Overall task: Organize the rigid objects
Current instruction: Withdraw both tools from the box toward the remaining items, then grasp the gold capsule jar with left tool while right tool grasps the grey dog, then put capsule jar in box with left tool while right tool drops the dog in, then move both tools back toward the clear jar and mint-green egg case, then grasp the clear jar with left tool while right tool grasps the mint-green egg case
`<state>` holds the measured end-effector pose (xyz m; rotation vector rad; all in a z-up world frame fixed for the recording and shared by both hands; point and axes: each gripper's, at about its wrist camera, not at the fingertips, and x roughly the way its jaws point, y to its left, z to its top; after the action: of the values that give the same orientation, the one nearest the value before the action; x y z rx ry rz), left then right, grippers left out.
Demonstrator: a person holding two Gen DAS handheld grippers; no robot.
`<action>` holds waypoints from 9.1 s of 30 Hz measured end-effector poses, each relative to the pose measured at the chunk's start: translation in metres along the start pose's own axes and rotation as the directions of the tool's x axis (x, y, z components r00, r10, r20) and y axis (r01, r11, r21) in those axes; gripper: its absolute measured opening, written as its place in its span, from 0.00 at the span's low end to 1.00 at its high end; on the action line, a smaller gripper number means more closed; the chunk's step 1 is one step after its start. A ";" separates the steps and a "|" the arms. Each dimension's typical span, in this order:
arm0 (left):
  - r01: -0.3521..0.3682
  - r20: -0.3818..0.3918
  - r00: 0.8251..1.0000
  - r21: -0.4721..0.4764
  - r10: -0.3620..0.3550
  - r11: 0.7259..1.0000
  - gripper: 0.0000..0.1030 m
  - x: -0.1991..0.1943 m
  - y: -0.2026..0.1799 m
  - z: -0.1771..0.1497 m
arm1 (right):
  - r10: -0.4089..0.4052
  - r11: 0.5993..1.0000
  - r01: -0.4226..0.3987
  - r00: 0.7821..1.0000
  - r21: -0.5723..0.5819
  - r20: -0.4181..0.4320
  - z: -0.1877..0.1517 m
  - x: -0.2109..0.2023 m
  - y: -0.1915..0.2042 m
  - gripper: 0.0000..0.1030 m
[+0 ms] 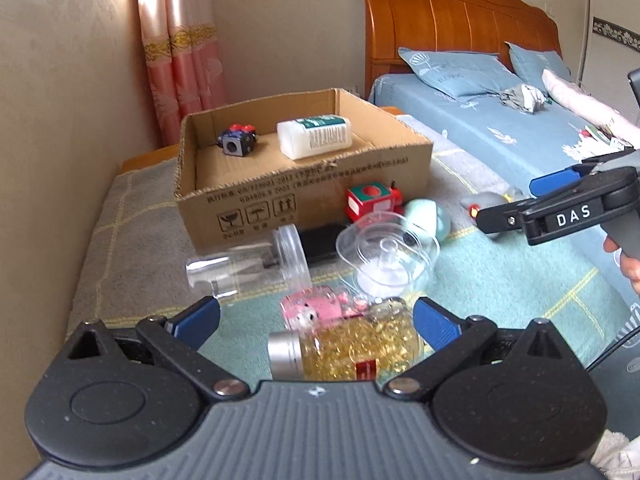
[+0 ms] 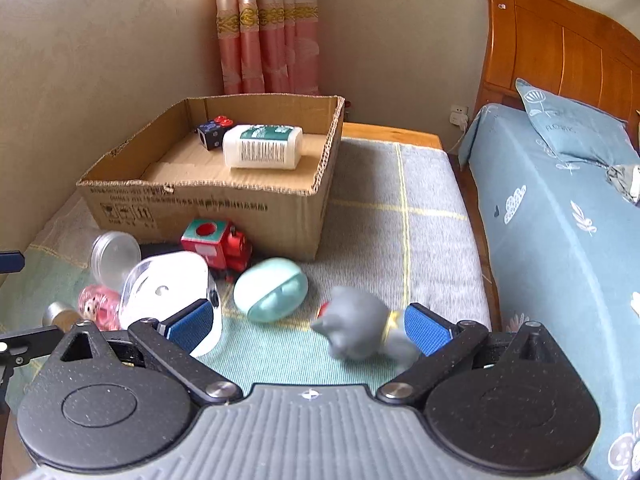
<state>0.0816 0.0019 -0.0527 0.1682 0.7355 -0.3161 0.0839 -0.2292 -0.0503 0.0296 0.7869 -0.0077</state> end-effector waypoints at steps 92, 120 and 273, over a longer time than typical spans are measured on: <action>-0.081 -0.115 0.991 -0.125 0.067 0.989 0.90 -0.002 0.038 -0.032 | -0.051 0.994 0.041 0.994 -0.100 -0.093 -0.012 0.024 -0.001 0.74; -0.057 0.041 0.998 0.049 0.055 0.997 0.90 0.031 0.054 0.146 | 0.110 0.951 -0.096 0.993 -0.294 0.033 0.064 -0.033 0.025 0.74; -0.100 -0.074 0.993 -0.067 0.095 0.993 0.89 0.064 0.066 0.024 | 0.189 0.925 -0.201 0.980 -0.323 -0.068 0.030 0.082 -0.002 0.64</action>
<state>0.1640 0.0428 -0.0757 0.1481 0.8050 -0.1914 0.1634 -0.2315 -0.0871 -0.2100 0.8103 0.3144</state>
